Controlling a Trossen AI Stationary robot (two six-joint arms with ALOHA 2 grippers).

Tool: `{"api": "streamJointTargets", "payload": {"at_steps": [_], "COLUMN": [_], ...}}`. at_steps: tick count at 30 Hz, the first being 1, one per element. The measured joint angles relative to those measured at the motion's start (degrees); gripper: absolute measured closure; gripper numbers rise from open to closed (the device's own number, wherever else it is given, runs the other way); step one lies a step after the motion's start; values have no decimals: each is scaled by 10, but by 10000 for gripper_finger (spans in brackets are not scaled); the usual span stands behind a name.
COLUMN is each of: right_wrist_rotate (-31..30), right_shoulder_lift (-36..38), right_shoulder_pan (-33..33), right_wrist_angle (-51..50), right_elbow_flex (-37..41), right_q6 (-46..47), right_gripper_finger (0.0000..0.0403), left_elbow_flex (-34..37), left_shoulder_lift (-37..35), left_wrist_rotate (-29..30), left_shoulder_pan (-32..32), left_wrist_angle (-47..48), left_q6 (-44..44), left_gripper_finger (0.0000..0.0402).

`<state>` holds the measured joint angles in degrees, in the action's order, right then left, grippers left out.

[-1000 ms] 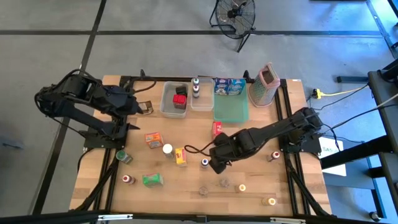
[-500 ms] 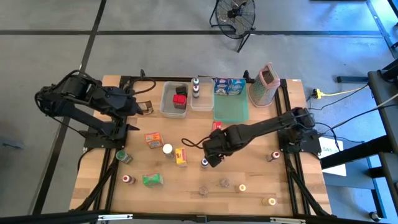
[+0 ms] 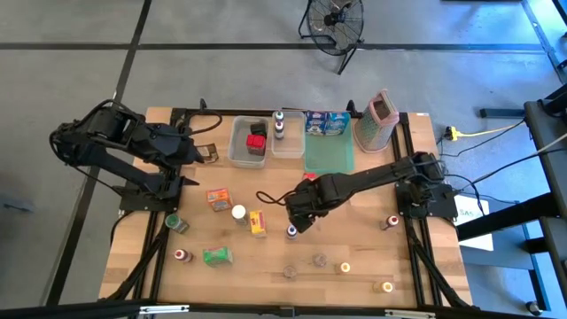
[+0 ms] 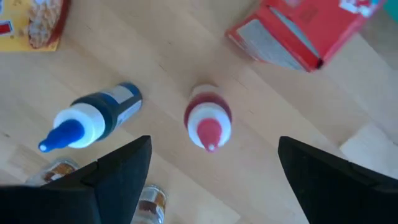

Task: Pick & Place Kitchen Items
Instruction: Put the pink food coloring bottle into the transparent bin

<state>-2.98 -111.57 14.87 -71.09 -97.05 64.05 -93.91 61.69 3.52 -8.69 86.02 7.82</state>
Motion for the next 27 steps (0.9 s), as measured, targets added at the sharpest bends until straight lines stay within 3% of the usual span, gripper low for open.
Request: {"api": "streamJointTargets", "payload": {"at_steps": [19, 27], "right_wrist_rotate": [2, 21], "right_shoulder_lift": [0, 0], "right_shoulder_pan": [-7, -6], "right_wrist_angle": [41, 102], "right_elbow_flex": [33, 77], "right_q6": [-5, 7], "right_gripper_finger": [51, 51], "left_elbow_flex": [0, 0], "left_shoulder_lift": [0, 0], "left_wrist_rotate": [20, 20], "left_shoulder_pan": [0, 0], "left_wrist_angle": [0, 0], "left_q6": [6, 15], "left_gripper_finger": [103, 104]}}
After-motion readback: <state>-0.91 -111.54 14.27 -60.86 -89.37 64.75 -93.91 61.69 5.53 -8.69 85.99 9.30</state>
